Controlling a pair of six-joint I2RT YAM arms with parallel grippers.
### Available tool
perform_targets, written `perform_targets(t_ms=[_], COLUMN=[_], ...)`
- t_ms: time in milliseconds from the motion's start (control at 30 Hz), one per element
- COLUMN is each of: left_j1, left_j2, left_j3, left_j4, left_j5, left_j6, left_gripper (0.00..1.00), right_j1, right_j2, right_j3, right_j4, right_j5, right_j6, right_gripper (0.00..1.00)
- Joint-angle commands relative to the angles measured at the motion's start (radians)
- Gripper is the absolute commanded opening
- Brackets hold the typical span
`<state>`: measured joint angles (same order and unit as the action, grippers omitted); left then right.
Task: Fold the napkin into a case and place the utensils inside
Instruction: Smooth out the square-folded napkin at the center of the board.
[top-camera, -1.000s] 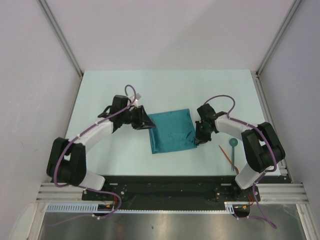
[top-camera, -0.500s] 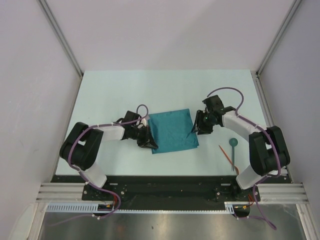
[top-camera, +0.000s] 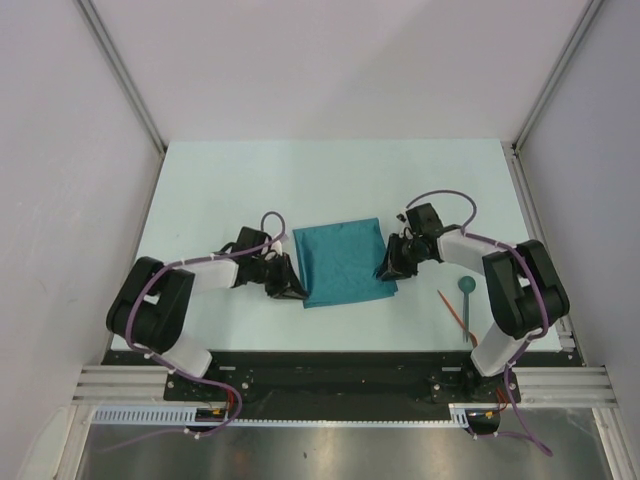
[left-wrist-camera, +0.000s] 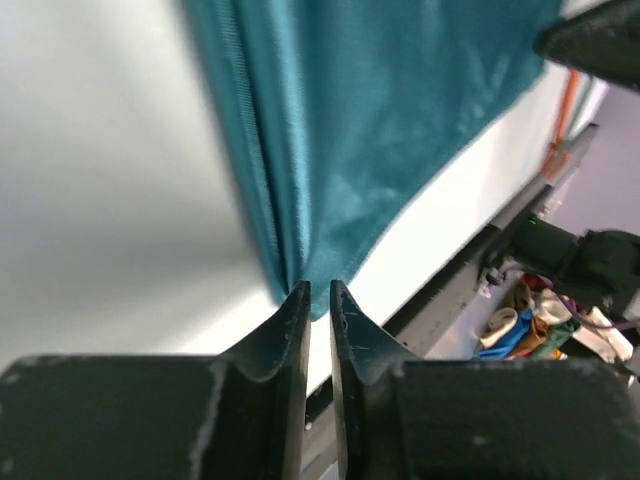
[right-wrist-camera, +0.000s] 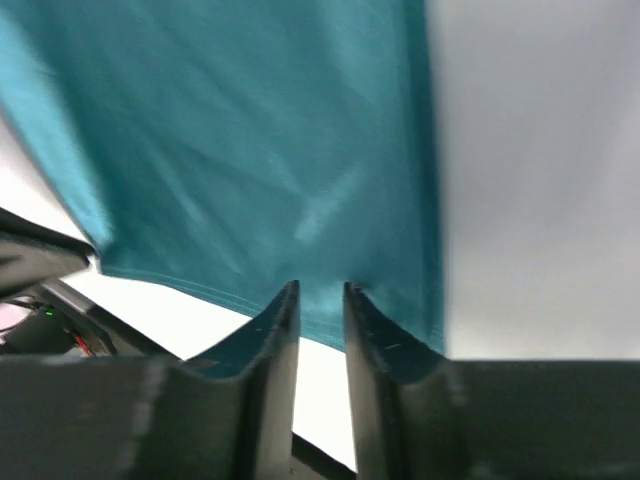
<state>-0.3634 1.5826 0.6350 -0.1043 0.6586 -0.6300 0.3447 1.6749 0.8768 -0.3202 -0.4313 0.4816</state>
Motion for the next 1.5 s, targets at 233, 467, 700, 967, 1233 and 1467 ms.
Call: perform_targets(t_ms=[233, 467, 700, 967, 1233, 1467], left_j1=[-0.008, -0.017, -0.017, -0.008, -0.008, -0.006], left_j2=[-0.090, -0.021, -0.047, -0.047, -0.039, -0.036], left_j3=[0.046, -0.049, -0.138, -0.179, -0.186, -0.198], left_j4=[0.159, 0.215, 0.229, 0.187, 0.183, 0.155], left_j5=[0.119, 0.098, 0.061, 0.001, -0.022, -0.060], left_j6=[-0.109, -0.108, -0.099, -0.071, -0.073, -0.070], left_gripper=[0.18, 0.11, 0.09, 0.08, 0.07, 0.02], right_j1=[0.137, 0.224, 0.273, 0.301, 0.320, 0.323], right_j2=[0.241, 0.402, 0.447, 0.465, 0.480, 0.540], right_j3=[0.368, 0.459, 0.409, 0.329, 0.300, 0.323], right_j4=[0.200, 0.363, 0.507, 0.619, 0.638, 0.687], right_j5=[-0.144, -0.254, -0.326, -0.374, -0.391, -0.402], right_j6=[0.110, 0.238, 0.307, 0.353, 0.334, 0.345], right_gripper=[0.41, 0.27, 0.11, 0.03, 0.01, 0.00])
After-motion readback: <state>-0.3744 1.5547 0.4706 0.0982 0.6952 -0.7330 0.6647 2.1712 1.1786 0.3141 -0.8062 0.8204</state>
